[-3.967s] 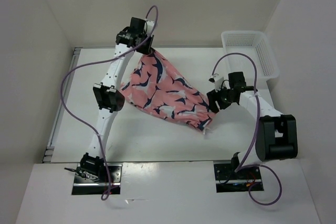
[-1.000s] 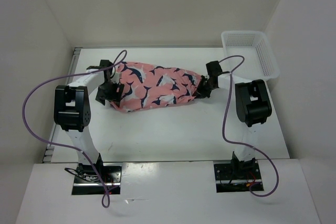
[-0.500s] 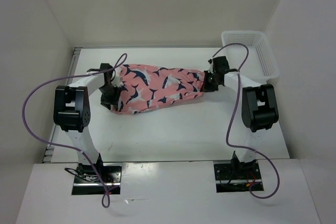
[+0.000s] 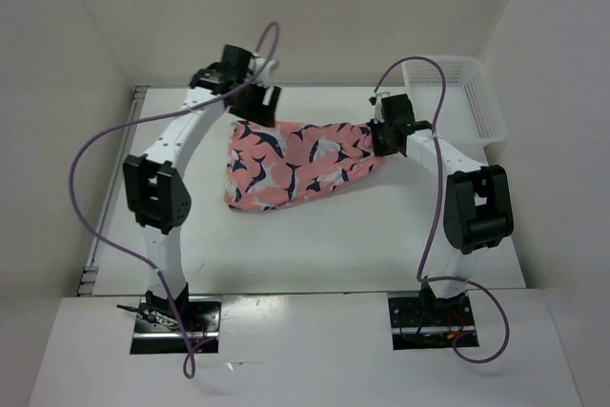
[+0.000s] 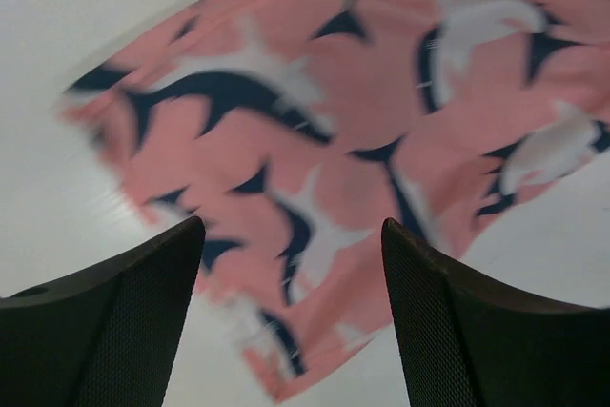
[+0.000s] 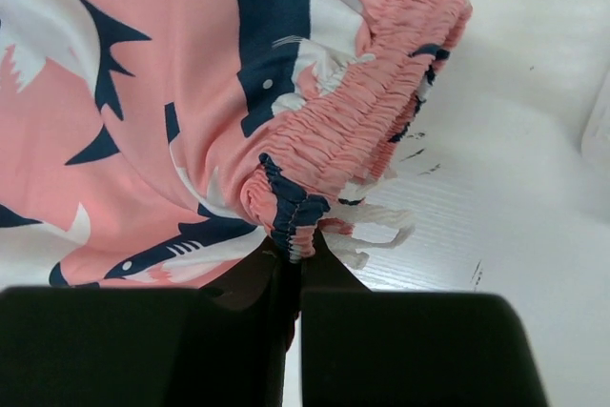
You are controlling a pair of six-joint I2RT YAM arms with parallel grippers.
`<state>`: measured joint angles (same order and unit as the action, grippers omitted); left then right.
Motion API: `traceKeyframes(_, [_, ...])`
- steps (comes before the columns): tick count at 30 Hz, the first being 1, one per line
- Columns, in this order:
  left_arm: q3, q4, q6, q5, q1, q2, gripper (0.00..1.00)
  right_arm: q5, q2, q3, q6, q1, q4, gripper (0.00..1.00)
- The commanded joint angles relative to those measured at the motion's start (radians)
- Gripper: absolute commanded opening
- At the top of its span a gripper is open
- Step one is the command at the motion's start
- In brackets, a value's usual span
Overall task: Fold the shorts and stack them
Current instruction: Fold the shorts
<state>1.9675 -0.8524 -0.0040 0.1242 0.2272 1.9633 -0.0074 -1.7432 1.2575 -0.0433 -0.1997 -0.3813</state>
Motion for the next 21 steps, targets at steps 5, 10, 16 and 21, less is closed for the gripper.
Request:
traceKeyframes(5, [0.151, 0.016, 0.004, 0.248, 0.179, 0.311, 0.82, 0.129, 0.033, 0.063, -0.105, -0.035, 0.045, 0.00])
traceKeyframes(10, [0.237, 0.047, 0.004, 0.239, 0.219, 0.417, 0.82, 0.162, 0.033, 0.082, -0.125, -0.035, 0.067, 0.00])
traceKeyframes(16, [0.283, 0.056, 0.004, 0.261, 0.228, 0.483, 0.82, 0.162, 0.033, 0.082, -0.187, -0.035, 0.088, 0.00])
traceKeyframes(21, [0.283, 0.056, 0.004, 0.261, 0.228, 0.398, 0.82, 0.162, 0.042, 0.073, -0.269, -0.035, 0.116, 0.00])
